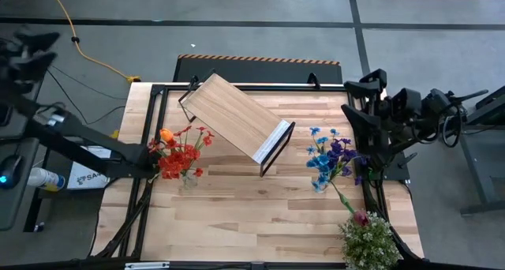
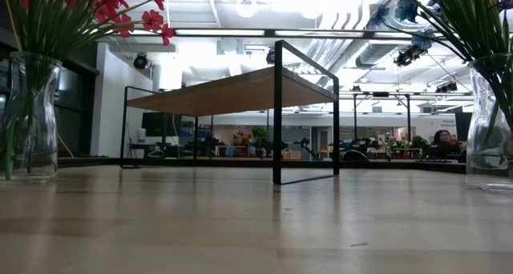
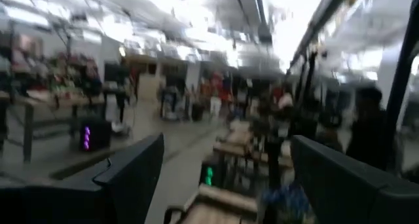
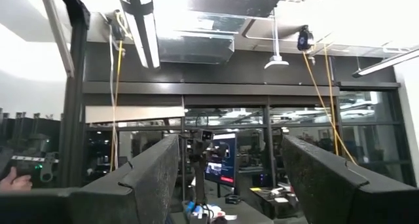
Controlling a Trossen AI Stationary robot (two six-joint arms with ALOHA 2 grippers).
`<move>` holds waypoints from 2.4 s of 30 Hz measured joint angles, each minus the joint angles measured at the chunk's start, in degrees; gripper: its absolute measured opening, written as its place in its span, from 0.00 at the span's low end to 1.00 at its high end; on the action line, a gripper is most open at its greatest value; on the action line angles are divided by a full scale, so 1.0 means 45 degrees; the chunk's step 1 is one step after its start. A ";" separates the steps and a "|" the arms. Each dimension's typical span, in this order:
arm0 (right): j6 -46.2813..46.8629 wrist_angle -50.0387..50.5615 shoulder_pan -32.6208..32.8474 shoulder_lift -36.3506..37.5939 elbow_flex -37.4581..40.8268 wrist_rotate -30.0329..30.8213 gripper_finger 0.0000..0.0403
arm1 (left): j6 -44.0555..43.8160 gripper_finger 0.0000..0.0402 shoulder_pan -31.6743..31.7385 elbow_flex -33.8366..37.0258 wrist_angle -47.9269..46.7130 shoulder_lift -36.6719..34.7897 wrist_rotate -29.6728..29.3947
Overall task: Pick and place flowers into a vace then onto a shelf
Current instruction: Put the left transparent vase on the shelf
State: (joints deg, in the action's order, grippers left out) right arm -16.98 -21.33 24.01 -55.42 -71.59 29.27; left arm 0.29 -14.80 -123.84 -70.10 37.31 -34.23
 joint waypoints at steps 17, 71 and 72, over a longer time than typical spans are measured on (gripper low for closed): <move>-0.0009 0.0257 0.0000 -0.0032 0.0000 0.0074 0.65 | -0.2711 0.89 -0.4054 0.1294 -0.4358 -0.0599 -0.3379; 0.0428 0.0497 -0.0010 -0.0034 0.0000 0.1101 0.65 | -0.8495 0.89 -0.1021 1.5681 -0.4439 -0.8192 -0.1727; 0.0428 0.0497 -0.0010 -0.0032 0.0000 0.1089 0.65 | -0.8478 0.89 -0.0923 1.5686 -0.4399 -0.8192 -0.1646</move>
State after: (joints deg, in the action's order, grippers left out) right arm -15.05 -19.09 23.97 -55.56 -71.59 34.17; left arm -37.86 -18.95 -53.25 -89.90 0.45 -41.63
